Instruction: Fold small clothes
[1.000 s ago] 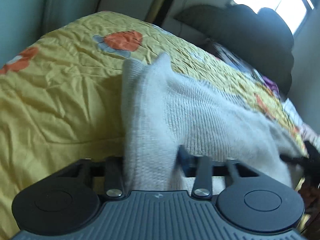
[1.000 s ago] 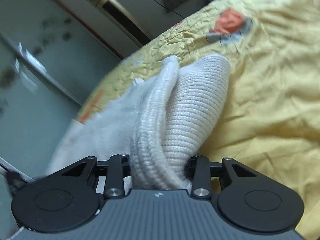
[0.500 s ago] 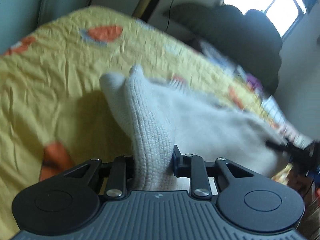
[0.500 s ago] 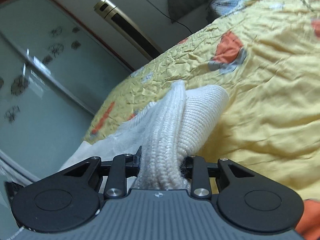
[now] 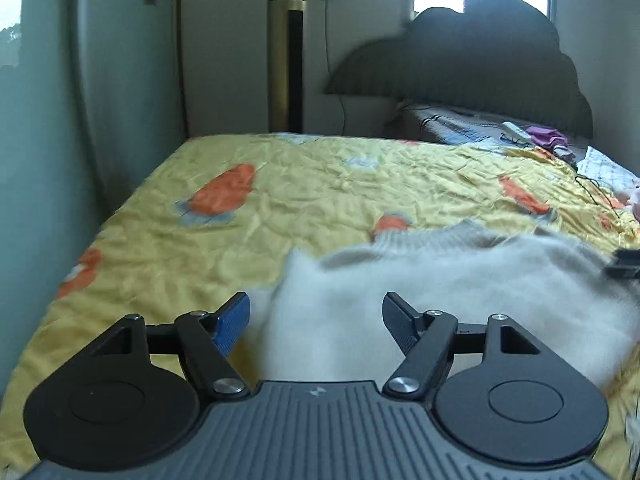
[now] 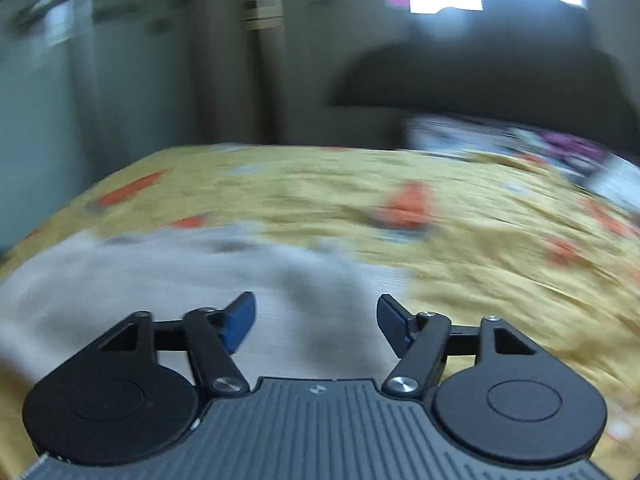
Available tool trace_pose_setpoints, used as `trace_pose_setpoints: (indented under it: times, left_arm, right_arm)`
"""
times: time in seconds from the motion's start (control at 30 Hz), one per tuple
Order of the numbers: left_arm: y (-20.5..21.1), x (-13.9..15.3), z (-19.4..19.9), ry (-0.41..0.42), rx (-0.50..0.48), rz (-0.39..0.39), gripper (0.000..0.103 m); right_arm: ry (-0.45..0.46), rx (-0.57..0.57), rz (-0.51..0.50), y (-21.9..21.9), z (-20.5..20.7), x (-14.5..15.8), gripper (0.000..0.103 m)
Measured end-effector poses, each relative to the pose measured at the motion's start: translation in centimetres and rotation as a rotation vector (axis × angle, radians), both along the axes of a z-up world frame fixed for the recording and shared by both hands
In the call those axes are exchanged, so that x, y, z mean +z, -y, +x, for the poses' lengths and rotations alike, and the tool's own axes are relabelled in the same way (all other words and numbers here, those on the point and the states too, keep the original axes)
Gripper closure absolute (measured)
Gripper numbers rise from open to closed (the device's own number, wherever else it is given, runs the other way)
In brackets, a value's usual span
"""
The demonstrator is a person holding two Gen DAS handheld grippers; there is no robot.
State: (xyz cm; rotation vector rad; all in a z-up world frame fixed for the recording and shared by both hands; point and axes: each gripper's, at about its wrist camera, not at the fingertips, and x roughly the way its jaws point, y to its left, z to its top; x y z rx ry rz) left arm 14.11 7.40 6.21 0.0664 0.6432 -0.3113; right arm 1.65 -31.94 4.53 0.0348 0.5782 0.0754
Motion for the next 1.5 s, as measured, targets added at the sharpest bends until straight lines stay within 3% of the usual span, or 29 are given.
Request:
trace_pose_setpoints:
  times: [0.1,0.2,0.27,0.37,0.43,0.5,0.53,0.63,0.87,1.03,1.17,1.4,1.5]
  left_arm:
    - [3.1,-2.6,2.5,-0.049,0.03,0.079,0.03]
    - [3.6,-6.4,3.5,-0.095,0.081,0.152,0.029]
    - [3.2,-7.5,2.4,-0.056,0.087,0.141,0.029]
    - [3.8,-6.4,0.5,-0.016,0.097,0.174,0.029]
    - [4.1,-6.0,-0.5,0.008,0.093,0.144,0.02]
    - [4.3,-6.8,-0.1,-0.027,0.088,0.133,0.019]
    - [4.5,-7.2,-0.1,-0.038,0.091,0.152,0.018]
    - [5.2,-7.4,-1.3,0.0,0.086,0.207,0.018]
    - [5.0,-7.4,-1.8,-0.002,0.086,0.199,0.017]
    - [5.1,-7.5,-2.2,0.005,0.086,0.203,0.017]
    - [4.8,-7.8,-2.8,0.018,0.091,0.193,0.017]
    - [5.2,-8.6,-4.3,0.092,0.116,0.201,0.016]
    - [5.4,-9.0,-4.8,0.129,0.13,0.208,0.016]
  right_arm:
    - [-0.03,0.094,-0.012,-4.1,3.9,-1.5,0.029]
    - [-0.096,0.038,-0.043,-5.6,8.3,-4.0,0.027]
    - [-0.158,0.012,-0.06,-5.5,10.0,-6.2,0.019]
    - [-0.131,-0.001,-0.058,-5.6,8.9,-6.1,0.019]
    - [-0.07,0.011,-0.071,-6.6,7.1,-4.9,0.016]
    - [-0.032,0.076,-0.044,-7.6,5.7,-4.5,0.001]
    - [-0.043,0.107,-0.037,-8.1,5.4,-4.7,0.0]
    - [-0.149,0.159,-0.12,-10.0,6.0,-7.2,0.0]
    - [-0.075,0.156,-0.212,-13.5,3.1,-6.4,0.001]
    - [-0.001,0.214,-0.3,-16.8,0.7,-6.2,0.001]
    - [-0.02,0.235,-0.321,-18.1,0.5,-7.3,0.001]
    - [-0.034,0.182,-0.14,-15.9,-0.1,-8.8,0.0]
    - [-0.008,0.177,-0.139,-15.8,-0.8,-9.2,0.0]
